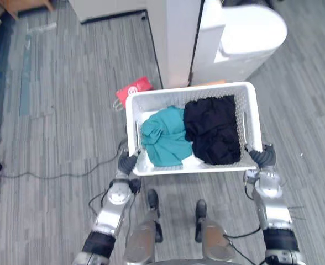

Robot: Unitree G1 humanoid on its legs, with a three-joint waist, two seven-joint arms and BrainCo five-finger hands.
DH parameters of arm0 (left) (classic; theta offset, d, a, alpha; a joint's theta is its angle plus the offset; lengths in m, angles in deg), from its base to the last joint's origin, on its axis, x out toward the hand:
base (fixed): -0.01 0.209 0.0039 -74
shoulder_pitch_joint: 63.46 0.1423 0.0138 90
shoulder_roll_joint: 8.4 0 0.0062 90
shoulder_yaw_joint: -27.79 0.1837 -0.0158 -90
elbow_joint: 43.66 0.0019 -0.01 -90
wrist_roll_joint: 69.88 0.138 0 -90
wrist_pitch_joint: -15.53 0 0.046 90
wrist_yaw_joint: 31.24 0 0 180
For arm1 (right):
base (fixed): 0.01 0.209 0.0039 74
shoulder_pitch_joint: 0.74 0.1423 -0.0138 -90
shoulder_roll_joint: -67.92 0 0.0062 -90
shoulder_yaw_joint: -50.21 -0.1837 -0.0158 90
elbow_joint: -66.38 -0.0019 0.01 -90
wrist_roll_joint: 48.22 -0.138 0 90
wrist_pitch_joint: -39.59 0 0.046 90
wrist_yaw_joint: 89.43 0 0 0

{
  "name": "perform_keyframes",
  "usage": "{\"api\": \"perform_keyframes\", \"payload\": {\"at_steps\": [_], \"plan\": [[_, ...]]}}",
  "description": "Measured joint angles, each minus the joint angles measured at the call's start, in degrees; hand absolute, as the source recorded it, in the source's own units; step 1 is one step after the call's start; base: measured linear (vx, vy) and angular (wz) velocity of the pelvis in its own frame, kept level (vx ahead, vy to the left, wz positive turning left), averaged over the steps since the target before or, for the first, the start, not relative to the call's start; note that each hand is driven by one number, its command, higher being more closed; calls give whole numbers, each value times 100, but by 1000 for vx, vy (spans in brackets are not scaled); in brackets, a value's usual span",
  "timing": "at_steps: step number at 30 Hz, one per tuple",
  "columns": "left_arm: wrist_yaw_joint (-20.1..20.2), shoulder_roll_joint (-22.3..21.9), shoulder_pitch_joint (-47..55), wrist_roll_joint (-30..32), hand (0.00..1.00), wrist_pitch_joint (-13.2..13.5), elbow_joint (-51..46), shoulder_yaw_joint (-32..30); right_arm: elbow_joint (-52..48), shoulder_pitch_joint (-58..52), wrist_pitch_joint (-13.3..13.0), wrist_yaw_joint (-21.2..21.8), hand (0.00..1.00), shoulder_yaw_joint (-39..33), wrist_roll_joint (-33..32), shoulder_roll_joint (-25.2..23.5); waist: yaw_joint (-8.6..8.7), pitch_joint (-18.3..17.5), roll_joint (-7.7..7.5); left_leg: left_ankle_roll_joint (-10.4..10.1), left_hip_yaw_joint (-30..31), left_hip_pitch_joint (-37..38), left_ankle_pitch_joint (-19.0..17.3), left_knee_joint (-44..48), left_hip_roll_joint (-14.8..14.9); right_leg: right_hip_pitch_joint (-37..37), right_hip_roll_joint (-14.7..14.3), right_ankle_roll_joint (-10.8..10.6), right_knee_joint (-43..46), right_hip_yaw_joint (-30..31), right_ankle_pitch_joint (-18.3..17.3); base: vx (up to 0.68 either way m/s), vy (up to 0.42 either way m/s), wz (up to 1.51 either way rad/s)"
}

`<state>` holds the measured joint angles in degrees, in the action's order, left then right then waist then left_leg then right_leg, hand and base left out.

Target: Pick up the laundry basket with both hands and put the clothes into the washing machine.

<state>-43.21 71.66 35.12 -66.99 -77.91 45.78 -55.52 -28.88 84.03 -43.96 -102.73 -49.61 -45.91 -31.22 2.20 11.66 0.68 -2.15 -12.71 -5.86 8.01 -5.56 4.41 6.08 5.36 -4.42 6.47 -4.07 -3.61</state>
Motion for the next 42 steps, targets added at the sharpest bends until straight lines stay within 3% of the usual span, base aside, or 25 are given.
{"api": "perform_keyframes", "payload": {"at_steps": [5, 8, 9, 11, 12, 14, 15, 16, 17, 18, 19, 20, 21, 24, 26, 28, 30, 32, 33, 34, 36, 37, 39, 40, 42], "plan": [[83, -39, 350, 0, 100, 2, -177, 58, -431, -644, -50, 116, 100, -82, 70, -361, 4, -193, -199, -72, -949, 372, -216, 11, 187, 145, -221, 21, -62, 844, 205, -22, -13, -97], [66, -27, 450, 0, 100, -1, -282, 9, -591, -948, -53, 113, 100, -1, 70, -542, -9, -262, -379, -135, -2098, 450, -728, 640, 496, 422, -340, -24, -172, 1529, 286, -48, -5, -200], [63, -38, 432, -1, 100, -1, -291, 10, -534, -937, -53, 108, 100, -5, 70, -522, 15, -270, -373, -140, -2512, 497, -953, 917, 674, 492, -221, 74, -212, 996, 159, -35, -12, -203], [73, -30, 310, -1, 100, -2, -282, -2, -377, -878, -83, 108, 100, -59, 59, -521, 128, -305, -396, -127, -3049, 495, -1201, 1385, 955, 633, 152, 690, -215, -594, 170, 2, -12, -187], [72, -47, 194, -3, 100, -11, -259, -57, -143, -729, -98, 107, 100, -83, 51, -516, 182, -304, -385, -149, -3442, 584, -1291, 1583, 1195, 644, 392, 1149, -97, -1835, 140, 88, -67, -174], [73, -85, 51, -5, 100, -12, -120, -156, 260, -506, -126, 108, 100, -91, 32, -516, 183, -326, -421, -399, -4129, 869, -1512, 1998, 1503, 652, 702, 1099, 277, -3019, 177, 105, -137, -203], [74, -141, -8, -5, 100, -14, -14, -231, 391, -494, -128, 114, 100, -59, -8, -510, 190, -320, -398, -461, -4463, 1072, -1785, 2541, 1856, 652, 637, 735, 418, -2980, 358, 113, -156, -167], [73, -166, -26, -6, 100, -16, 41, -253, 445, -514, -128, 113, 100, -25, -10, -504, 193, -299, -342, -429, -4549, 1167, -1891, 2873, 2092, 657, 506, 655, 486, -2803, 409, 151, -182, -166], [85, -222, 1, -7, 100, -19, 145, -276, 569, -567, -128, 116, 100, 30, -24, -450, 190, -286, -218, 5, -4420, 1242, -2012, 3780, 2666, 657, 198, 656, 641, -2424, 389, 161, -171, -161], [82, -283, 101, -14, 100, -21, 217, -283, 684, -570, -122, 134, 100, 82, -56, -339, 154, -256, -73, 1390, -3661, 979, -1794, 4868, 3205, 589, -143, 747, 767, -2131, 226, 168, -204, -213], [86, -366, 271, -64, 100, -47, 246, -325, 664, -576, -108, 185, 100, 152, -54, -239, 26, -235, 74, 1707, -2322, 449, -1212, 5779, 3382, 481, -449, 824, 766, -1756, 120, 152, -159, -190], [75, -426, 332, -107, 100, -66, 247, -326, 655, -567, -108, 187, 100, 165, -53, -192, -11, -234, 145, 1382, -1646, 183, -1350, 6049, 3198, 468, -561, 857, 770, -1547, 68, 246, -43, -181], [69, -620, 371, -122, 100, -69, 243, -328, 667, -531, -105, 185, 100, 169, -53, -4, -92, -224, 224, 746, -558, -345, -1842, 6265, 2500, 425, -642, 909, 690, -1272, 55, 256, 48, -144], [67, -680, 413, -130, 100, -69, 243, -317, 665, -456, -93, 231, 100, 202, -54, 166, -303, -205, 223, 614, 424, -962, -2386, 5433, 1111, 83, -783, 939, 306, -718, 77, 321, 85, -128], [49, -686, 452, -131, 100, -68, 140, -376, 591, -427, -92, 229, 100, 278, -54, 231, -397, -184, 206, 508, 471, -1236, -2397, 4457, 733, -166, -849, 911, 96, -439, 58, 403, 130, -112], [47, -697, 556, -129, 100, -63, -109, -457, 557, -294, -91, 227, 100, 392, -52, 320, -515, -161, 183, -15, 463, -1445, -1831, 3011, 395, -412, -873, 802, -156, 42, -9, 307, 147, -105], [39, -736, 674, -127, 100, -63, -209, -587, 554, -235, -92, 226, 100, 540, -51, 319, -666, -192, 121, 78, 246, -1249, -1466, 2758, 239, -678, -832, 688, -498, 566, -85, 462, 220, -96], [68, -815, 666, -123, 100, -64, -313, -731, 586, -131, -92, 227, 100, 627, -46, 323, -615, -220, 84, 482, 99, -1249, -1751, 3025, 182, -673, -652, 489, -450, 682, -194, 437, 240, -41], [70, -841, 682, -122, 100, -69, -313, -770, 668, -119, -92, 227, 100, 634, -46, 289, -633, -223, 49, 677, -1, -1171, -1877, 3138, 94, -623, -525, 211, -109, 722, -411, 438, 259, -28], [78, -921, 802, -123, 100, -87, -310, -787, 834, -124, -92, 264, 100, 618, 19, 225, -639, -228, 37, 770, -175, -865, -2138, 3167, -59, -237, -381, -364, 1240, 798, -985, 440, 249, -26], [78, -821, 885, -122, 100, -147, -247, -709, 945, -223, -91, 360, 100, 570, 110, 114, -544, -199, -2, 834, -128, -409, -2313, 3084, -365, 558, -125, -1146, 3630, 861, -1063, 411, 183, 18], [77, -772, 893, -122, 100, -175, -225, -690, 947, -300, -90, 360, 100, 565, 147, 77, -503, -193, -14, 899, -76, -201, -2381, 3006, -460, 763, -51, -1106, 4307, 864, -1011, 532, 143, 63], [66, -675, 902, -116, 100, -266, -193, -677, 952, -435, -87, 368, 100, 570, 184, -31, -385, -179, -3, 996, 113, 421, -2500, 2704, -584, 1247, 41, -650, 5382, 615, -1124, 625, 66, 62], [54, -666, 898, -117, 100, -258, -219, -673, 945, -410, -88, 369, 100, 566, 184, -49, -315, -177, 2, 1024, 239, 703, -2529, 2485, -574, 1479, 105, -323, 5198, 296, -1216, 544, 8, 44], [56, -594, 817, -117, 100, -243, -276, -553, 830, -412, -88, 371, 100, 438, 181, -71, -298, -173, 11, 936, 481, 1081, -2766, 2210, -465, 1910, 108, -47, 4326, -132, -1318, 539, -49, 42]]}}
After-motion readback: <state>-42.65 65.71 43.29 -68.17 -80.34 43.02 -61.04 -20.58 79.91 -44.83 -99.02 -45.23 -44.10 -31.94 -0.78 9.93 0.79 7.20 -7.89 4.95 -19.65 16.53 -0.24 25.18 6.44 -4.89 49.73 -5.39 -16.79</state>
